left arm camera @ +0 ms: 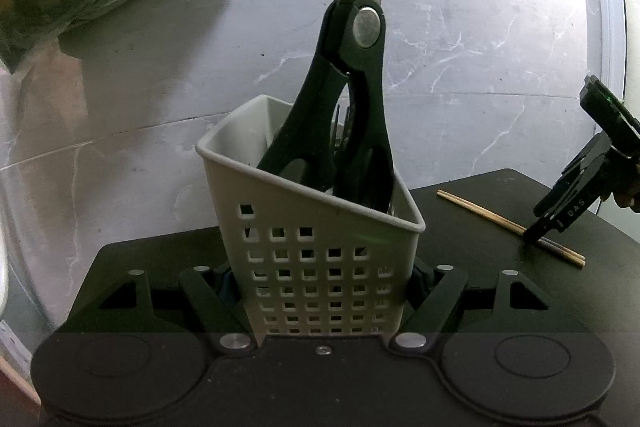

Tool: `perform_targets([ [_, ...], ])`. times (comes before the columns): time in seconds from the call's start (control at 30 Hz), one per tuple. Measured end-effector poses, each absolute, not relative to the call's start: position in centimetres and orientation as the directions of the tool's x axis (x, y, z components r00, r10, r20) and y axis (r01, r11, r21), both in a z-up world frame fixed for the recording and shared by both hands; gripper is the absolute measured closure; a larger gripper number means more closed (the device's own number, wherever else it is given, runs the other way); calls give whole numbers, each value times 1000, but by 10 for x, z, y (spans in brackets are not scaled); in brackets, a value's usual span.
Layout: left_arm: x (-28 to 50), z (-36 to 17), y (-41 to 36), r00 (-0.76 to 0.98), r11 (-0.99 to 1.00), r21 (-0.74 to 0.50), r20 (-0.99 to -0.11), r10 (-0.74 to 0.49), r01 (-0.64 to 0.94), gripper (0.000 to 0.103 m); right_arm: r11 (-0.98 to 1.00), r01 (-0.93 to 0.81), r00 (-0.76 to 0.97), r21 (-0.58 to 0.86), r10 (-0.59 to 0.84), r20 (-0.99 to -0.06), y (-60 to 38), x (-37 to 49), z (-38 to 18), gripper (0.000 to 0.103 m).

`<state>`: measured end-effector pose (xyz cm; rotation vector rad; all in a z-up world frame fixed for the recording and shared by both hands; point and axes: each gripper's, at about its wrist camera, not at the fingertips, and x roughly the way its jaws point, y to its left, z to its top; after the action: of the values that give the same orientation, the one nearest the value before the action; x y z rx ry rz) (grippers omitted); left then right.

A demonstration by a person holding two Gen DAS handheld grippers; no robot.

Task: Organize utensils
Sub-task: 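Move the open right tool over the wooden chopsticks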

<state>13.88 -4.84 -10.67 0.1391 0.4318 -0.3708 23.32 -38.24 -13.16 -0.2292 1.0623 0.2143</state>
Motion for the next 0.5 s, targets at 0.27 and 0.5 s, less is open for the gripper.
perform_targets([
  [0.27, 139, -107, -47, 841, 922, 54, -434, -324, 383, 26, 971, -233, 415, -56, 47, -909, -378, 250, -131, 43],
  [0.5, 140, -105, -46, 836, 919, 54, -440, -329, 390, 26, 992, -124, 359, -6, 39, -932, -374, 263, -128, 65],
])
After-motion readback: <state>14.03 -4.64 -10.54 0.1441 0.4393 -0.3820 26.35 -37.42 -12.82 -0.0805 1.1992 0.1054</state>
